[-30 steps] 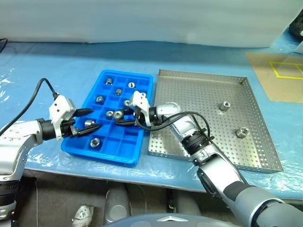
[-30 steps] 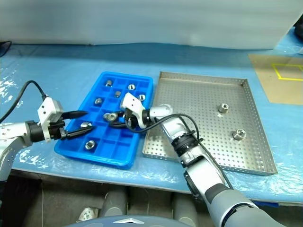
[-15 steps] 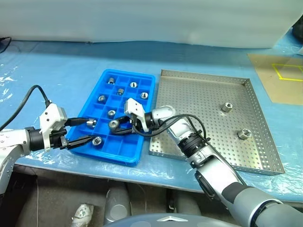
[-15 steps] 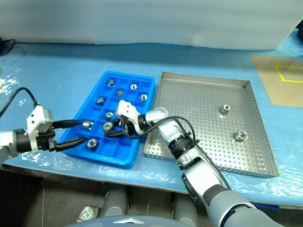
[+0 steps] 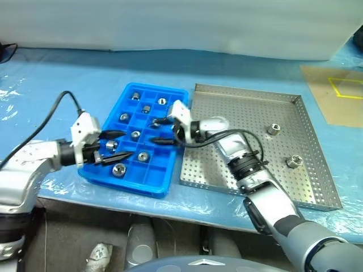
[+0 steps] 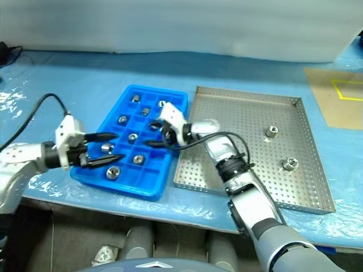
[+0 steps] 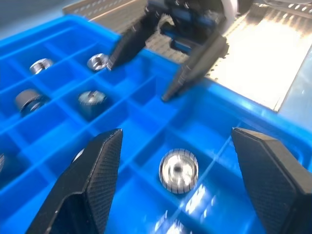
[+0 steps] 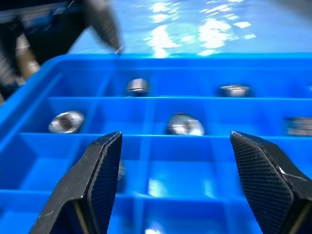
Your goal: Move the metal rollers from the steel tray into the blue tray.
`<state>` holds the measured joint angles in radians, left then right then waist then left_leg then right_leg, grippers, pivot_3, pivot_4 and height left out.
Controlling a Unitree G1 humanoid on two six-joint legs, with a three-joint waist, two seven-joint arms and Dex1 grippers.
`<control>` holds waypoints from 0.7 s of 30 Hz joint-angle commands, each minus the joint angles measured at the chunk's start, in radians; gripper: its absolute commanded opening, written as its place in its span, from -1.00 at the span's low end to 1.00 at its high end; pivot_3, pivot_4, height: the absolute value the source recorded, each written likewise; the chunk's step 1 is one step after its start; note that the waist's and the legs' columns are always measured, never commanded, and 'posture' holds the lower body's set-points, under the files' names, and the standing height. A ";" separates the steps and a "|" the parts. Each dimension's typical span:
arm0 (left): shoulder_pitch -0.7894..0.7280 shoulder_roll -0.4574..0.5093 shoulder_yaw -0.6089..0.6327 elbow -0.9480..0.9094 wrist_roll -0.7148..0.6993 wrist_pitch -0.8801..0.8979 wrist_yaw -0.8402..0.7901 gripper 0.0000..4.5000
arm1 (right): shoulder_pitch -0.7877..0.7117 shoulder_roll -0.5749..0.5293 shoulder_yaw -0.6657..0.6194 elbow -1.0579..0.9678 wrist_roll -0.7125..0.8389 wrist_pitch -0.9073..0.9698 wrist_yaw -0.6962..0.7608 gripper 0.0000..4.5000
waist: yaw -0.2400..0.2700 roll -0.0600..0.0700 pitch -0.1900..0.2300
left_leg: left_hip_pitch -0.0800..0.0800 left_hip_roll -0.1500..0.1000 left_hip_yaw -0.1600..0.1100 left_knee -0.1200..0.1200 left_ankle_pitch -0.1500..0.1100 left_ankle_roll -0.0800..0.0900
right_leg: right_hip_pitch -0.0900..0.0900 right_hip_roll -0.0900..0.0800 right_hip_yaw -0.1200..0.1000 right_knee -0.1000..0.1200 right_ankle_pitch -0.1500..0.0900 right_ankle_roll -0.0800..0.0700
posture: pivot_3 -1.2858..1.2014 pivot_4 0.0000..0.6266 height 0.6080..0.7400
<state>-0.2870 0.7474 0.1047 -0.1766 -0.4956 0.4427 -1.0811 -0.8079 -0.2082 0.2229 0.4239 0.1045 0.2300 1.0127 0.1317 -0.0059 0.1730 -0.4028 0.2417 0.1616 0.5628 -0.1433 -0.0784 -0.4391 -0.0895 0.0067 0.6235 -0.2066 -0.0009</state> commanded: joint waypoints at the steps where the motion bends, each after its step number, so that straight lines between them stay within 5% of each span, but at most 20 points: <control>1: -0.177 -0.119 -0.102 0.122 0.053 -0.086 0.016 0.66 | 0.014 -0.123 -0.133 -0.115 0.035 0.051 -0.057 0.61 | 0.001 -0.001 0.000 | -0.002 0.001 0.001 0.000 0.001 -0.001 | 0.001 -0.001 0.000 0.000 0.000 0.000 | 0.00 -0.52 1.00; 9: -0.477 -0.373 -0.259 0.498 0.145 -0.275 -0.120 0.66 | 0.193 -0.352 -0.349 -0.130 -0.002 0.056 -0.301 0.61 | -0.068 -0.003 -0.001 | -0.001 0.000 0.001 0.005 0.000 0.002 | 0.002 0.001 0.002 -0.001 0.001 0.002 | -0.18 -0.52 1.00; 15: -0.544 -0.449 -0.270 0.612 0.171 -0.342 -0.166 0.66 | 0.253 -0.364 -0.397 -0.058 -0.009 -0.002 -0.422 0.61 | -0.129 -0.002 -0.001 | 0.001 0.000 0.002 0.005 -0.003 0.007 | 0.001 0.004 0.006 -0.001 0.001 0.001 | -0.21 -0.52 1.00; 21: -0.517 -0.457 -0.271 0.608 0.179 -0.346 -0.180 0.66 | 0.251 -0.355 -0.457 0.120 0.019 -0.080 -0.504 0.61 | -0.137 -0.002 -0.001 | 0.002 -0.001 0.006 0.015 -0.009 0.017 | 0.003 0.003 0.012 -0.001 0.001 0.001 | -0.21 -0.52 1.00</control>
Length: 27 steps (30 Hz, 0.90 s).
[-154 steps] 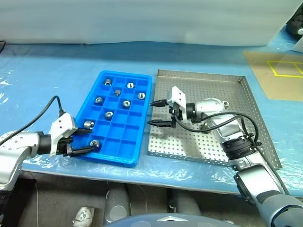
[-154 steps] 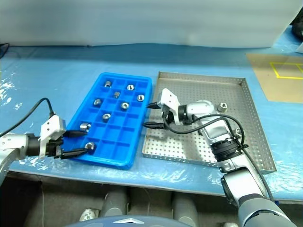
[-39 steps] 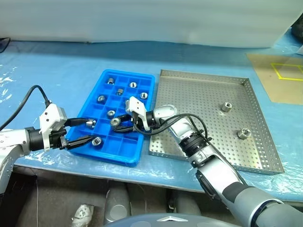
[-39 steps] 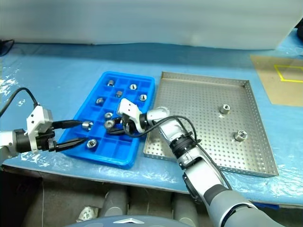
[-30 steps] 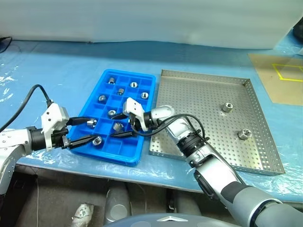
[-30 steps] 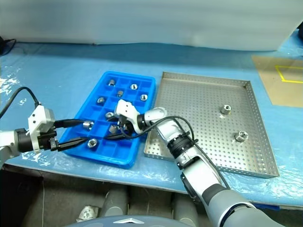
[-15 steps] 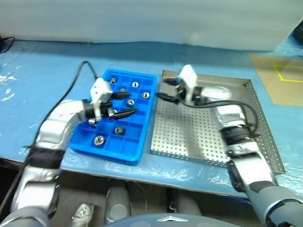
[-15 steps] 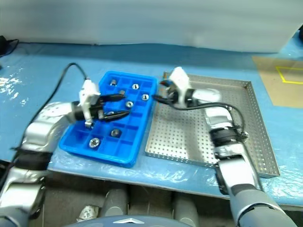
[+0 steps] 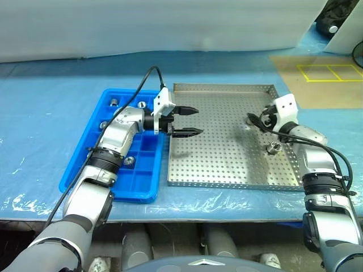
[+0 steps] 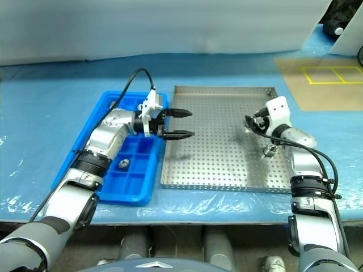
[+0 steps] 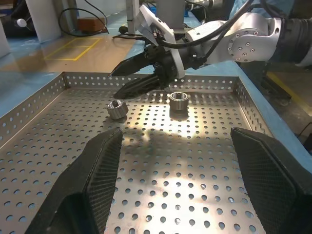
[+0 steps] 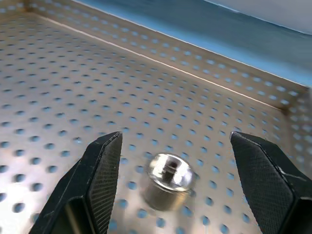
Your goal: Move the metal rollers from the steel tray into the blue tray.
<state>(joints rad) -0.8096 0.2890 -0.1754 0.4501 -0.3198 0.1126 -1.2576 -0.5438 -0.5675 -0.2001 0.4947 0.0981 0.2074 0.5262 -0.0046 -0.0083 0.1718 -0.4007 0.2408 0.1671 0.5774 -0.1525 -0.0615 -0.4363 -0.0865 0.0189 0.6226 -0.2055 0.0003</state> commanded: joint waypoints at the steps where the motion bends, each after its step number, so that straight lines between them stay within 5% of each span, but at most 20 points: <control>1: 0.012 0.001 0.011 -0.023 0.005 -0.014 0.001 0.66 | -0.027 0.021 -0.037 0.082 0.035 -0.069 -0.021 0.61 | -0.001 0.000 0.000 | 0.000 -0.001 0.002 0.001 -0.001 0.002 | 0.000 -0.001 0.001 0.000 0.000 0.000 | -0.20 -0.52 1.00; 27: 0.121 0.079 0.025 -0.171 0.005 0.056 0.040 0.66 | -0.207 0.073 0.027 0.503 -0.016 -0.257 -0.050 0.61 | 0.020 0.000 0.000 | 0.003 -0.001 0.008 0.002 -0.004 0.006 | -0.001 -0.001 0.006 0.000 0.001 0.000 | -0.14 -0.52 1.00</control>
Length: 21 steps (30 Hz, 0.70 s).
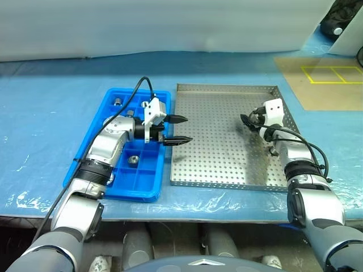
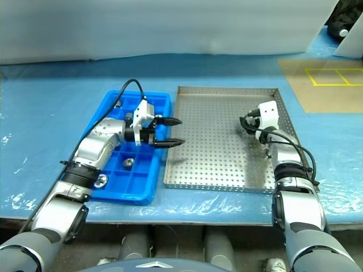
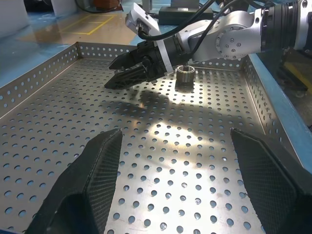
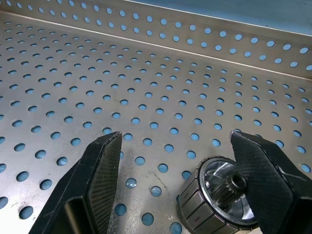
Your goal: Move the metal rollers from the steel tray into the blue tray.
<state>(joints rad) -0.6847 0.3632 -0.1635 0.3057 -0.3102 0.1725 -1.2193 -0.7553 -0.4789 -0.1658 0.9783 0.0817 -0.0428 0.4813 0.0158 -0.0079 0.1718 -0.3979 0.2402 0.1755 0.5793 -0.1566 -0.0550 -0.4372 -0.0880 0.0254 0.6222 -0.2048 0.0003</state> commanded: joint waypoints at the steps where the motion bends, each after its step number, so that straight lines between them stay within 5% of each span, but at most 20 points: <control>1: -0.006 0.006 0.012 -0.019 0.001 -0.012 0.004 0.66 | 0.006 -0.016 -0.009 0.020 0.002 -0.007 -0.005 0.61 | 0.000 0.000 0.000 | 0.000 0.000 0.000 0.000 0.000 0.000 | 0.000 0.000 0.000 0.000 0.000 0.000 | -0.14 -0.52 1.00; 21: -0.003 -0.006 0.005 0.017 0.025 -0.037 0.013 0.66 | 0.012 -0.022 -0.028 -0.015 0.002 -0.085 -0.078 0.61 | -0.002 0.000 0.000 | -0.004 0.000 0.001 -0.003 0.000 0.000 | -0.004 0.000 0.000 -0.002 0.000 0.000 | -0.15 -0.52 1.00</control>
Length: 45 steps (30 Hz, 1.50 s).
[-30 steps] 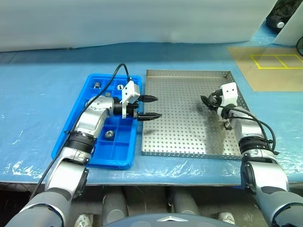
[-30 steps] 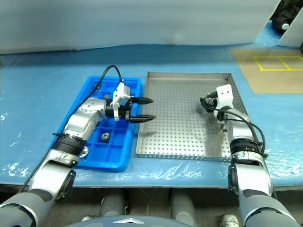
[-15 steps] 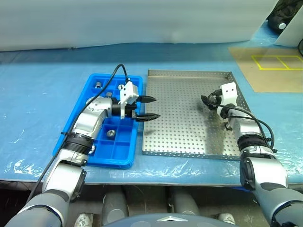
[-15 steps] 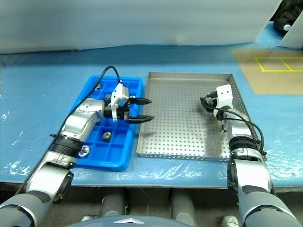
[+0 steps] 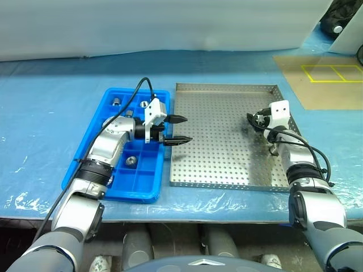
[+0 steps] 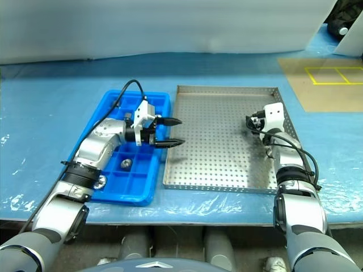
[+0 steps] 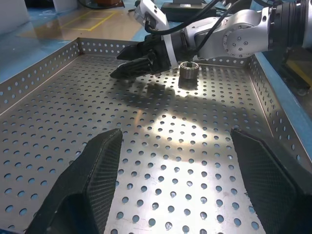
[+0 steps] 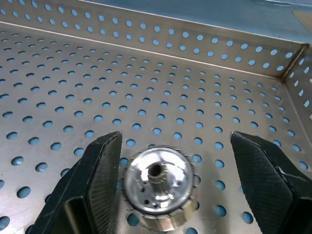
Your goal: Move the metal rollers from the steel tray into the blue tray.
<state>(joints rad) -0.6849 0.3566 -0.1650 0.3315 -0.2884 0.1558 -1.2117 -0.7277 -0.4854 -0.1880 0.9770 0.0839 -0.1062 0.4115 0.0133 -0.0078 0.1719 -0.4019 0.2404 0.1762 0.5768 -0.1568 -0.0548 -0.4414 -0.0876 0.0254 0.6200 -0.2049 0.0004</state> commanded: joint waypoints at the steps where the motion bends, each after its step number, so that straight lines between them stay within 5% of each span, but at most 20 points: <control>1: -0.002 0.000 0.007 -0.009 0.004 -0.020 0.006 0.66 | -0.015 -0.018 -0.007 -0.005 -0.001 -0.021 -0.014 0.61 | 0.001 0.000 0.000 | 0.000 0.000 0.000 0.000 0.000 0.000 | 0.000 0.000 0.000 0.000 0.000 0.000 | -0.15 -0.52 1.00; 7: 0.009 0.009 0.011 -0.012 0.005 -0.024 0.007 0.66 | -0.003 -0.012 0.003 -0.005 -0.001 -0.014 0.007 0.61 | 0.001 0.000 0.000 | 0.000 0.000 0.000 0.000 0.000 0.000 | 0.000 0.000 0.000 -0.001 0.000 0.000 | -0.14 -0.52 1.00; 14: 0.010 0.012 0.013 -0.011 0.009 -0.027 0.011 0.66 | -0.004 0.009 0.016 0.002 -0.008 -0.003 0.016 -0.24 | 0.001 0.000 0.000 | 0.000 0.000 0.000 0.000 0.000 0.000 | 0.000 0.000 0.000 -0.001 0.000 0.000 | -0.14 -0.52 1.00; 29: 0.024 0.073 0.053 -0.075 -0.045 0.041 -0.014 0.66 | 0.003 0.041 0.073 -0.139 -0.032 0.003 0.077 -0.26 | -0.002 0.000 0.000 | 0.000 0.000 0.000 -0.001 0.000 0.000 | -0.001 0.000 0.000 -0.001 0.000 0.000 | -0.13 -0.52 1.00; 39: 0.197 0.394 0.214 -0.312 -0.164 0.216 -0.097 0.66 | -0.047 0.138 0.238 -0.564 0.098 0.266 0.446 -0.26 | 0.016 0.001 0.001 | -0.001 0.005 0.001 -0.014 0.004 -0.007 | -0.009 0.006 -0.001 -0.002 0.000 0.000 | 0.01 -0.52 1.00; 45: 0.365 0.476 0.330 -0.468 -0.215 0.280 -0.037 0.66 | -0.095 0.195 0.346 -0.604 0.119 0.328 0.613 -0.26 | 0.048 0.001 0.001 | -0.003 0.007 0.001 -0.016 0.004 -0.008 | -0.011 0.007 -0.003 -0.002 -0.001 -0.001 | 0.12 -0.52 1.00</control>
<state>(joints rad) -0.3381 0.8148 0.1188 -0.0671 -0.4701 0.4175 -1.2655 -0.7934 -0.2960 0.1445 0.4090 0.1786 0.2217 0.9845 0.0617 -0.0069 0.1734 -0.4050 0.2470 0.1768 0.5607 -0.1523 -0.0631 -0.4522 -0.0810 0.0224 0.6176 -0.2058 -0.0009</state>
